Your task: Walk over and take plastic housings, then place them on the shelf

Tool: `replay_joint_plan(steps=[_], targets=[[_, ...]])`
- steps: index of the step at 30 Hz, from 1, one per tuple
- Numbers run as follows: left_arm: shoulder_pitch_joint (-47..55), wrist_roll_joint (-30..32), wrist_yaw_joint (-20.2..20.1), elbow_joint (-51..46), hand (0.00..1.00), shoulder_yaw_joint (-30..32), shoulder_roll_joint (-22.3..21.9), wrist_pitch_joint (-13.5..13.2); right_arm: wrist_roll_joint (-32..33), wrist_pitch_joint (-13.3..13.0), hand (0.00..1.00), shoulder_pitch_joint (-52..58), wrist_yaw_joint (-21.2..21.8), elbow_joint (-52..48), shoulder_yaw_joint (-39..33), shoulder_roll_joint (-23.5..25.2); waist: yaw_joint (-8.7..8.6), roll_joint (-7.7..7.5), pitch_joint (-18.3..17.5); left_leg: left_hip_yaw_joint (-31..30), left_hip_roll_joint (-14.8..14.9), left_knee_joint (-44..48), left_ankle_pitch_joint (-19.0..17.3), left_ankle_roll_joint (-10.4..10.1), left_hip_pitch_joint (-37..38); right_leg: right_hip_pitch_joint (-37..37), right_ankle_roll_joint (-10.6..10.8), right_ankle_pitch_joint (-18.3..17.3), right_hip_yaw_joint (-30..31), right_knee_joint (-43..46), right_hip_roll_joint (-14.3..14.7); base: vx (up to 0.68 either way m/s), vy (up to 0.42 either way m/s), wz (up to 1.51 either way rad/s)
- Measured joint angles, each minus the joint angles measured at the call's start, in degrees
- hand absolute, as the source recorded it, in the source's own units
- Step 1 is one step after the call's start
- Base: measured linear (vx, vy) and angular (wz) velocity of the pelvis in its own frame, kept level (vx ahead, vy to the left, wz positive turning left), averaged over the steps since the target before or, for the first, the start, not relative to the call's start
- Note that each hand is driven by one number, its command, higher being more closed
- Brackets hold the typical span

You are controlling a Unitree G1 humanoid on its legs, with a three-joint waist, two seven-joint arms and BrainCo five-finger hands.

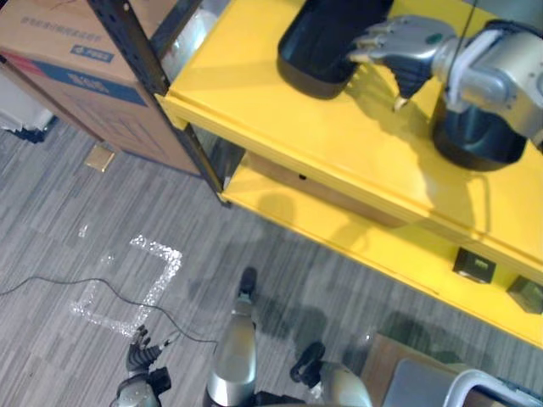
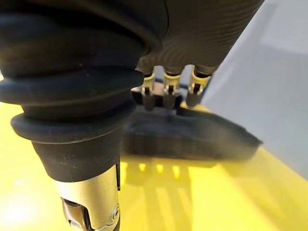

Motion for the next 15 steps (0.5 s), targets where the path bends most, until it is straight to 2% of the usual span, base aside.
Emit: replay_joint_plan(steps=[5,9,15], targets=[[0.00,0.06,0.00,-0.01,0.00,0.07,0.17,0.15,-2.16,-1.48,0.00,0.01,0.30,-2.21,0.01,0.00,-0.05,-0.12,0.06,0.12,0.08,0.00,0.00,0.00,-0.03,-0.06,0.01,0.01,0.06,-0.06,-0.02,0.00,0.000,0.00],[0.00,0.11,-0.09,-0.02,0.00,0.15,1.82,0.46,-2.15,-2.16,0.00,0.01,2.16,-4.35,0.00,-0.01,-0.17,-0.80,0.43,0.26,0.30,0.00,0.00,0.00,-0.03,-0.15,0.01,0.01,0.23,-0.15,0.15,0.00,-0.008,-0.01],[0.00,0.18,-0.21,-0.01,0.00,0.55,1.86,0.48,-2.14,-3.12,0.00,0.14,4.61,-6.02,0.00,-0.03,-0.21,-0.97,0.52,0.25,0.46,0.00,0.00,-0.01,-0.04,-0.15,0.01,0.02,0.25,-0.15,0.31,0.00,0.000,0.00]])
